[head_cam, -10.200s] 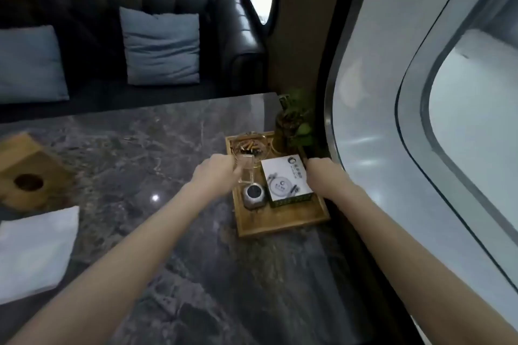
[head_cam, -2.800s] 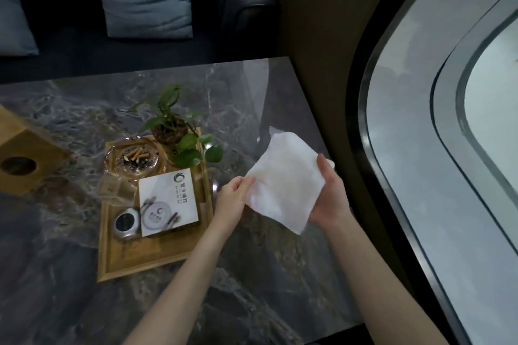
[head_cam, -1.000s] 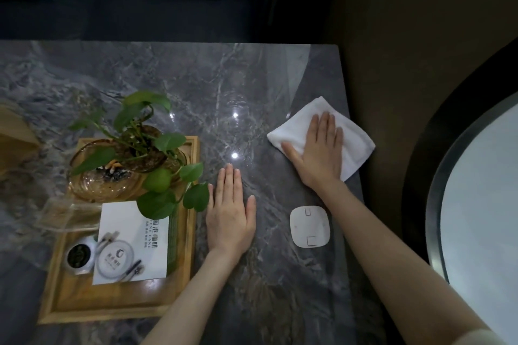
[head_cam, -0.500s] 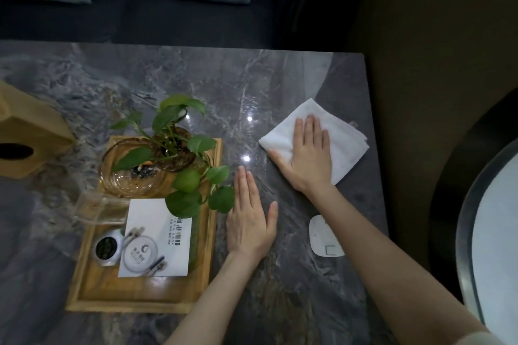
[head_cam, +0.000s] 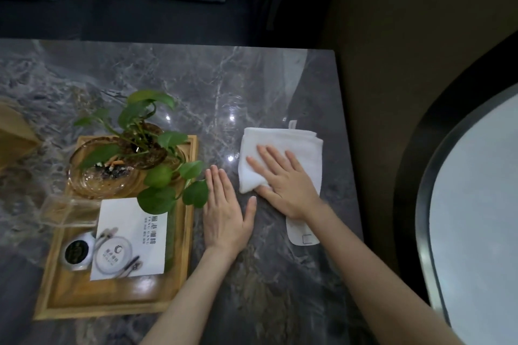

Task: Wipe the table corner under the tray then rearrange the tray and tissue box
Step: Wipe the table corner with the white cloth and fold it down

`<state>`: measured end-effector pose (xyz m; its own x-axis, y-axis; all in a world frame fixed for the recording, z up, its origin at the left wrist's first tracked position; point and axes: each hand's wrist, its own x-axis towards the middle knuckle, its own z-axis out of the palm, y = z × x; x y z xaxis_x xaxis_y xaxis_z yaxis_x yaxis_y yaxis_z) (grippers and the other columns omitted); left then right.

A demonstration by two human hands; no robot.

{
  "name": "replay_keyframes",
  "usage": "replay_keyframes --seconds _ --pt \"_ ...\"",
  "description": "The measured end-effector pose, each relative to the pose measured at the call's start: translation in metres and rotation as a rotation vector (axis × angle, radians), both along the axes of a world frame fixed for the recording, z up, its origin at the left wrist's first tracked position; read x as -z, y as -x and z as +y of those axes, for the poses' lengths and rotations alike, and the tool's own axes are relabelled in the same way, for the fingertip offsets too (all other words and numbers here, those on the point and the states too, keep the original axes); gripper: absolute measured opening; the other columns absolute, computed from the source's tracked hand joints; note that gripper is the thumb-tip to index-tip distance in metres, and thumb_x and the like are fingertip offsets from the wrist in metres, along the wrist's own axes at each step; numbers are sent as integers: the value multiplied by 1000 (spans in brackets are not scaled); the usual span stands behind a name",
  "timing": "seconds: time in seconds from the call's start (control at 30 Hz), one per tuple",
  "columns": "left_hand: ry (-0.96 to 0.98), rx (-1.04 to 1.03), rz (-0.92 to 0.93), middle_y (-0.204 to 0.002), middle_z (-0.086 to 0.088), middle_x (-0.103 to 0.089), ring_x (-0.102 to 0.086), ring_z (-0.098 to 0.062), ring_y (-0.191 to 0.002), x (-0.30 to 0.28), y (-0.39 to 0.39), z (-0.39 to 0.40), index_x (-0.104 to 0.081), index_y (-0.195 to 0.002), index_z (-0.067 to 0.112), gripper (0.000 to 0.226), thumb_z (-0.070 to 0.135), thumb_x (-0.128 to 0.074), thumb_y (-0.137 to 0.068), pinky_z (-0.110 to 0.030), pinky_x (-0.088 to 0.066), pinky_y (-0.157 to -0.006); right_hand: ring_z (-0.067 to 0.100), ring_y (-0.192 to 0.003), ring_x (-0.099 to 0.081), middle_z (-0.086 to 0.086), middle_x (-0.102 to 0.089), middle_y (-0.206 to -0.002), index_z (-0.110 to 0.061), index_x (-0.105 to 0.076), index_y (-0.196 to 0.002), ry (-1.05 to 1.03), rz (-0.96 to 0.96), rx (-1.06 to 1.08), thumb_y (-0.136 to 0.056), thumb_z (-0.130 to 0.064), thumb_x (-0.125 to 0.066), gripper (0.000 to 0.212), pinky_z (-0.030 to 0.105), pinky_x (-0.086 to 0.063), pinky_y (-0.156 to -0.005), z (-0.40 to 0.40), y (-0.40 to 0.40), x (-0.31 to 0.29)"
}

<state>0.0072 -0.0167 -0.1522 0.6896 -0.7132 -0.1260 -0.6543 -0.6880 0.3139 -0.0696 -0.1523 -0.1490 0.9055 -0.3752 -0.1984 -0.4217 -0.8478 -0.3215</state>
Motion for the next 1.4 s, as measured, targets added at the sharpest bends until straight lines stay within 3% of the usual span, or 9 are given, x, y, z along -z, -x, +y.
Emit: replay_keyframes --seconds 0.13,0.33,0.47,0.63,0.8,1.0,1.13,1.27,1.4 --pt "-21 14 45 -155 -18 4 13 -20 -139 -2 -1 1 1 -144 -1 99 67 18 -73 -31 6 -109 11 -144 5 -11 4 -156 -36 -8 -146 15 22 112 -86 -48 -13 62 31 15 -111 -7 22 3" --pt "-33 18 36 -155 -19 0 12 -21 -139 -4 -1 0 -4 -144 -1 97 65 16 -76 -31 3 -108 7 -141 14 -5 5 -158 -31 1 -146 17 76 331 -81 -50 -3 68 35 11 -114 -35 37 5" --pt "-39 24 28 -155 -19 -1 11 -24 -140 -5 -1 0 -5 -144 -2 93 63 11 -80 -35 5 -107 15 -145 7 -2 4 -159 -27 -4 -148 -30 80 447 -98 -38 -23 55 37 7 -116 -60 23 -1" --pt "-27 35 34 -154 -21 -3 7 -26 -141 0 -3 1 -7 -143 -3 89 62 5 -83 -35 8 -114 19 -145 9 2 5 -159 -22 0 -148 4 93 489 -99 -38 -23 57 43 10 -115 -62 -10 -1" --pt "-24 30 21 -152 -25 -15 -6 -29 -141 0 -3 0 -16 -140 -7 85 58 -3 -88 -33 8 -111 20 -146 9 3 5 -159 -22 0 -148 18 76 435 -98 -39 -23 58 45 9 -116 -39 -35 -1" --pt "11 25 31 -154 -21 -6 7 -22 -140 2 -2 1 -10 -142 -4 91 62 7 -83 -34 6 -113 16 -145 9 0 4 -159 -25 -1 -148 -18 71 234 -97 -40 -24 58 42 9 -116 -7 -35 -3" --pt "47 15 95 -155 -18 -3 11 -18 -139 0 -3 3 -7 -143 -2 98 67 14 -77 -32 5 -112 9 -144 7 -3 0 -158 -28 -5 -148 -44 52 56 -85 -51 -8 67 38 8 -116 11 -12 -5" --pt "73 10 175 -156 -15 -1 12 -15 -139 -4 -6 7 -6 -145 2 103 71 17 -71 -29 7 -111 -3 -137 4 -8 -12 -157 -29 -18 -146 -213 -19 74 -85 -51 -10 66 29 7 -115 23 9 -10" --pt "45 30 240 -156 -12 5 4 -21 -144 -10 -9 10 -3 -145 5 111 76 23 -63 -31 -1 -114 0 -141 -12 -5 -27 -153 -20 -30 -144 -368 -67 167 -92 -43 -23 57 24 0 -116 35 20 -26"
